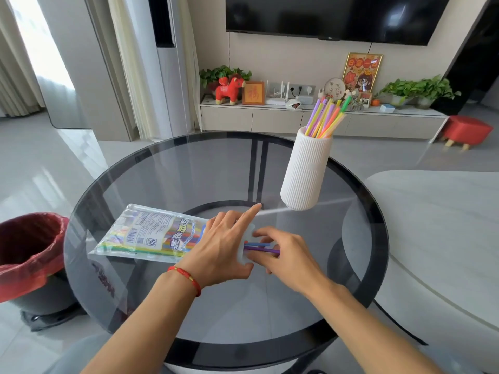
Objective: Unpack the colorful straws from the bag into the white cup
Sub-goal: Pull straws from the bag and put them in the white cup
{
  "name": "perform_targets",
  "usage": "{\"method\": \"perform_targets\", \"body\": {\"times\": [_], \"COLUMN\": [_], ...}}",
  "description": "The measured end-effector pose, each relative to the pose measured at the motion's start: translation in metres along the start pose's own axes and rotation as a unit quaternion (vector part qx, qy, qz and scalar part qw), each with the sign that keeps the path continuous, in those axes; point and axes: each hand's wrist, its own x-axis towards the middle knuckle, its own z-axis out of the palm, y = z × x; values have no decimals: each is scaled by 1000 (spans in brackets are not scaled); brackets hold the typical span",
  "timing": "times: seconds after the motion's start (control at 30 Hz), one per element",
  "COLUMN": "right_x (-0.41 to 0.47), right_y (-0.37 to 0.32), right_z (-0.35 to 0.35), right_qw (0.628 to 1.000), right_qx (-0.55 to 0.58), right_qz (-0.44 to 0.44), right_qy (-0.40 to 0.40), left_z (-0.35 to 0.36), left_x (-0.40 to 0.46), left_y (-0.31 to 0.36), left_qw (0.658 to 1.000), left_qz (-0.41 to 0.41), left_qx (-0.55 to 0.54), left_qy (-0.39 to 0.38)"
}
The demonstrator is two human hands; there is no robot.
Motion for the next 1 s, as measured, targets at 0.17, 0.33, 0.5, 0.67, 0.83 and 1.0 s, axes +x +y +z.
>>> {"method": "perform_targets", "body": {"times": [0.17,0.33,0.5,0.67,0.83,1.0], "right_x": [-1,-3,-2,-3,-4,-13], "right_y": [-5,-3,-7,-6,9,20], "right_z": [9,11,13,0,-43,-77], "right_qw": [997,995,998,998,994,981], "right_qx": [62,92,68,57,94,150], "right_qz": [13,16,-5,0,44,105], "right_qy": [32,29,-2,-1,-33,-65], "left_z": [0,-2,-2,-3,-2,1], "left_x": [-1,0,0,-2,-6,-6], "left_y": [3,5,10,1,-12,-13], "left_qw": [1000,999,998,999,998,994], "left_qz": [-9,-7,5,-16,-36,-50], "left_qx": [-10,-43,-65,-35,47,93], "left_qy": [8,19,24,-8,-7,-19]}}
